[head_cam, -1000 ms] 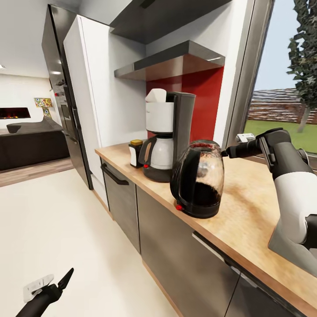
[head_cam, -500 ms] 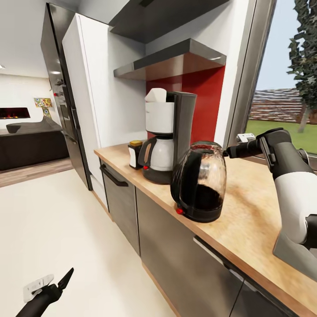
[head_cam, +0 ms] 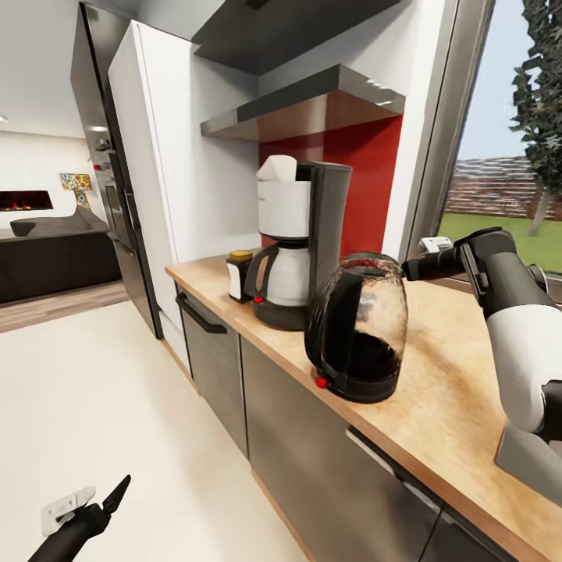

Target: Set up a coffee station on the kitchen countertop: keep the coffee maker on the countertop, move the bottle of coffee from the kitchen shelf to the counter next to the coffee maker, place a paper coffee filter on top of the coffee maker, put the saucer next to the coffee maker with the coffee cup on the saucer, and place the electric kettle next to the coffee maker.

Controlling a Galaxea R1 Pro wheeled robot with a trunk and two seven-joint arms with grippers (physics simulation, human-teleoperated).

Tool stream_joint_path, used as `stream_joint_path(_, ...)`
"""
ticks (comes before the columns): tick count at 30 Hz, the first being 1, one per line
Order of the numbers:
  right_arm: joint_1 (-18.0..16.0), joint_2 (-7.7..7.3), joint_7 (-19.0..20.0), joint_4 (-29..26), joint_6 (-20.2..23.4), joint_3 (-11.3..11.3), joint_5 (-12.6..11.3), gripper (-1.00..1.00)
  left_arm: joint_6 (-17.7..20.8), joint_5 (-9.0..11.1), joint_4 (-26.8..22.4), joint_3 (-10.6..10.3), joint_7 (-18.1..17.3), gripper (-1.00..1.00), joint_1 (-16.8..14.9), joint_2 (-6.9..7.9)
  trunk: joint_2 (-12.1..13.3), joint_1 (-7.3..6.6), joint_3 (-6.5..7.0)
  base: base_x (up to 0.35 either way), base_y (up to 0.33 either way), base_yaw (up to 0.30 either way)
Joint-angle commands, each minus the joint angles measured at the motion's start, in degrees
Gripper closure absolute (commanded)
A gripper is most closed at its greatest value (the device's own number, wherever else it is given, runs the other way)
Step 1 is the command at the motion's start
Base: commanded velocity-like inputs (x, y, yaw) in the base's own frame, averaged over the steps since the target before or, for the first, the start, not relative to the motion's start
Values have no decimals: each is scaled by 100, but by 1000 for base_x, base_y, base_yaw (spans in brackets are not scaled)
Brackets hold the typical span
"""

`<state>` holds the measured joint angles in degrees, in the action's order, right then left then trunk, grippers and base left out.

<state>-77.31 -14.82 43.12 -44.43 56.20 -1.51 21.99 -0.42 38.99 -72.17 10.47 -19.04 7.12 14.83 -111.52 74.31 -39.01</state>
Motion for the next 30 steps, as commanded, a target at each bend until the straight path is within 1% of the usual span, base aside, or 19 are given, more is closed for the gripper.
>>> stream_joint_path(1,-2,3,56,-5,14,-13,60,-100,-2,42,1,-2,-21,-100,0,2,-2,0,-5,94,74,0)
stream_joint_path(21,32,5,56,0,14,-7,50,-100,-2,40,1,-2,-21,-100,0,2,-2,0,-5,17,18,0)
stream_joint_path(30,35,5,56,7,14,-7,51,-100,-2,39,1,-2,-21,-100,0,2,-2,0,-5,55,37,0)
